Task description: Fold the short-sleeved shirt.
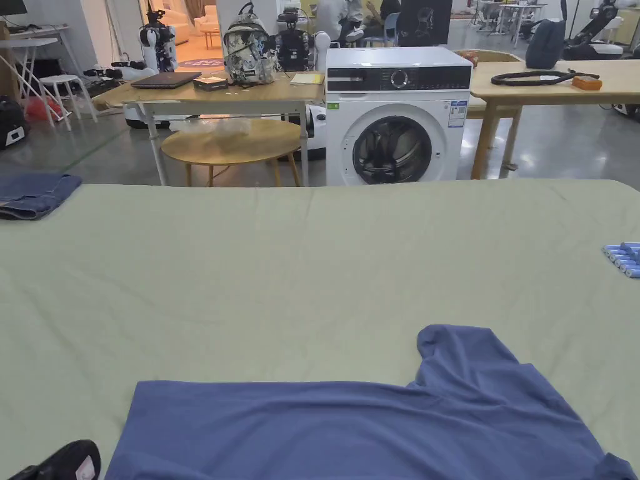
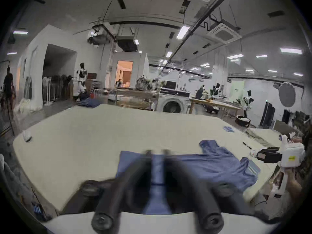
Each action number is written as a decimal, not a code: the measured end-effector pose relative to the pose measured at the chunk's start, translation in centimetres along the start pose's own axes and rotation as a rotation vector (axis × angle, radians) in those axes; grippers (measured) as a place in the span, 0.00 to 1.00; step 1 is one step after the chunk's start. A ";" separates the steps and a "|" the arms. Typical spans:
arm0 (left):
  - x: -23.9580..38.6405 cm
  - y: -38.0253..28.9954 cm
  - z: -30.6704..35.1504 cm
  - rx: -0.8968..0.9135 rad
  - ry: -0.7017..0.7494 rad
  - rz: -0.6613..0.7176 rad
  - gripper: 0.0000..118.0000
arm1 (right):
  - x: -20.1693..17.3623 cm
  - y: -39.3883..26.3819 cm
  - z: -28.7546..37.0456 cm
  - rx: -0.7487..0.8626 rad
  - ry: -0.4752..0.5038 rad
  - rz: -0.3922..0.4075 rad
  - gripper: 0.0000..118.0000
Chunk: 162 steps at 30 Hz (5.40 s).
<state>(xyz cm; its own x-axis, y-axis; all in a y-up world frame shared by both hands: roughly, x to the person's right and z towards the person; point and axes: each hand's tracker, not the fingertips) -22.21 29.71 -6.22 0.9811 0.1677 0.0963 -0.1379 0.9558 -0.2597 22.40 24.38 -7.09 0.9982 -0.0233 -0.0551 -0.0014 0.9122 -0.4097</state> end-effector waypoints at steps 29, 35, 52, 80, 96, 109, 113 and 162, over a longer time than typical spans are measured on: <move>-11.7 -5.3 -36.3 -0.745 0.169 -0.080 0.00 | 6.1 0.4 -6.7 -0.194 0.009 -0.152 0.00; -12.4 -4.5 -37.1 -0.816 0.171 -0.010 0.00 | 10.4 6.9 -20.3 -0.410 0.006 -0.148 0.70; -12.5 -1.6 -28.3 -0.568 0.029 0.052 0.00 | 12.8 6.6 -23.1 -0.466 -0.011 -0.111 0.00; -7.5 -2.9 -0.2 -0.190 0.047 0.029 0.63 | 6.9 -3.2 3.2 -0.156 -0.107 -0.110 0.60; -3.4 1.3 0.5 -0.071 -0.074 0.067 0.00 | -0.6 2.0 -0.6 0.031 0.150 -0.054 0.00; -20.9 -10.9 -6.4 -0.469 -0.121 0.687 0.74 | 0.4 -0.7 -1.1 -0.107 0.183 -0.130 0.00; -20.9 -13.4 -9.4 -0.529 -0.146 0.750 0.59 | 0.4 -0.8 -0.7 -0.123 0.174 -0.154 0.00; -18.6 -12.0 -9.9 -0.370 -0.164 1.018 0.03 | 3.4 -5.1 -0.5 -0.216 0.211 -0.352 0.00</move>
<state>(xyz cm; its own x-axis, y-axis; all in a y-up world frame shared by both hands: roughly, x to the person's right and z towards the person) -37.46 12.77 -14.42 0.3971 0.8939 -0.2077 -0.7976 0.2242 -0.5600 25.74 19.48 -5.64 0.9063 -0.4192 -0.0541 0.3001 0.7283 -0.6160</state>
